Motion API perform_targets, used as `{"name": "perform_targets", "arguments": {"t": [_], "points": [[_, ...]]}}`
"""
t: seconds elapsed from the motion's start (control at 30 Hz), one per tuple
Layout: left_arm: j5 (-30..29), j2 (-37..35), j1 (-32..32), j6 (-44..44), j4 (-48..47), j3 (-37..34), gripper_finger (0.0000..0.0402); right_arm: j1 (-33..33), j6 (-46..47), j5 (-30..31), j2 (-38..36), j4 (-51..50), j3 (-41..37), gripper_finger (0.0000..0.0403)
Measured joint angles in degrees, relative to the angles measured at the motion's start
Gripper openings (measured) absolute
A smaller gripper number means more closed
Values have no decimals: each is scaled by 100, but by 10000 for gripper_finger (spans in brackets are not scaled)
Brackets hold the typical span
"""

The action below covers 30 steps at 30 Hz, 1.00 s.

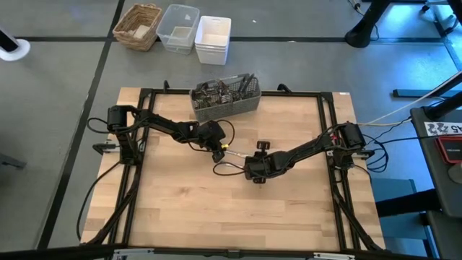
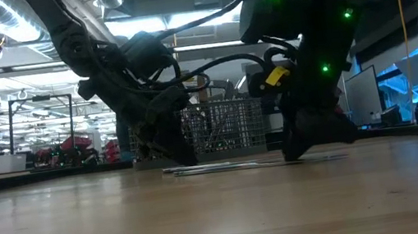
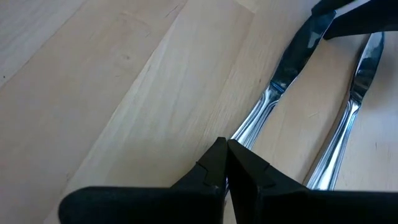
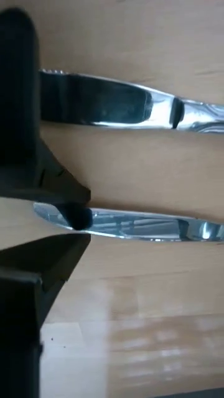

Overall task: Sort silverware
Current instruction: Put the silver knife into the silverware rack

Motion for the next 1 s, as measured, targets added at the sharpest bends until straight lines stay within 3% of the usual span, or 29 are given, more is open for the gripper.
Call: {"name": "perform_targets", "arguments": {"t": [0.33,0.53,1.0], "points": [[282,-2,-30,-2,-31,-4,5,-17,-2,82,19,60,-8,6],[725,11,-88,-4,-31,-7,5,-30,-8,143,32,65,-7,8],[779,22,-93,24,192,-6,5,-13,-7,52,-237,-241,125,15]]}}
